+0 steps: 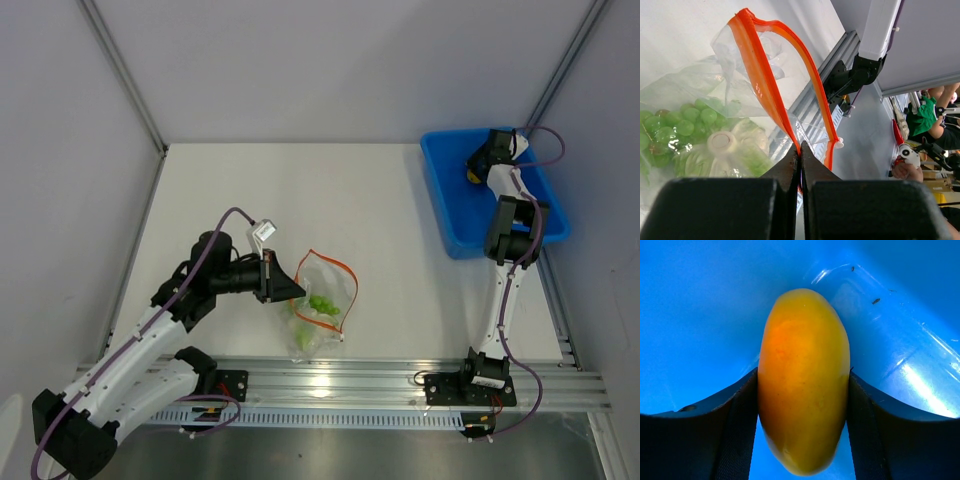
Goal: Place the food in the zip-top bag and seal the zipper
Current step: Pick up the fake fruit from the bin.
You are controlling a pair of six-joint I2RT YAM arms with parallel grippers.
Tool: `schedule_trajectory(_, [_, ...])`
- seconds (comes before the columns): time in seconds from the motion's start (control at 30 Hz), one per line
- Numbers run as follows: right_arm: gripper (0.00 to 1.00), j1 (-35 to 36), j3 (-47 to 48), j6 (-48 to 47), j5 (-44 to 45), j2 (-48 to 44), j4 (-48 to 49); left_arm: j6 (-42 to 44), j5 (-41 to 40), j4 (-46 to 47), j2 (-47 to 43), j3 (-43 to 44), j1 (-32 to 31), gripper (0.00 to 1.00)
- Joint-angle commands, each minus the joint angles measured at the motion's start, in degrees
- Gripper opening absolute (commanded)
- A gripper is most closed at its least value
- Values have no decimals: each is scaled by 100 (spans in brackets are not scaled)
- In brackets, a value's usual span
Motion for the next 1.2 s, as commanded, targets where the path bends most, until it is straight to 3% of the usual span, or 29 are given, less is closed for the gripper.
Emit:
schedule_trajectory(0.0, [39, -15, 135, -71, -246, 52, -128, 87, 25, 54, -159, 23, -3, 1])
schedule_trajectory(0.17, [22, -15, -22, -89, -360, -414, -224, 149, -36, -245, -291, 85, -3, 1])
schedule_trajectory(0.3, [3, -15, -672, -1, -474, -1029, -163, 131, -54, -307, -466, 32, -3, 1])
schedule_trajectory(0.37, [0, -7, -1216, 25, -492, -1493, 46, 166, -63, -342, -589, 23, -3, 1])
schedule_trajectory(0.77, [0, 599, -3719, -150, -563, -4227, 601, -53, -388, -527, -1319, -240, -3, 1])
schedule_trajectory(0.87, [0, 1065, -4554, -264, -457, -5264, 786, -141, -502, -579, -1486, -320, -3, 1])
schedule_trajectory(0.93, [0, 1792, -5064, -395, -396, -6263, 795, -202, -581, -545, -1600, -372, -3, 1])
schedule_trajectory(1.17, [0, 3191, -5841, -678, -422, -7954, 190, -255, -730, -448, -1635, -355, -3, 0])
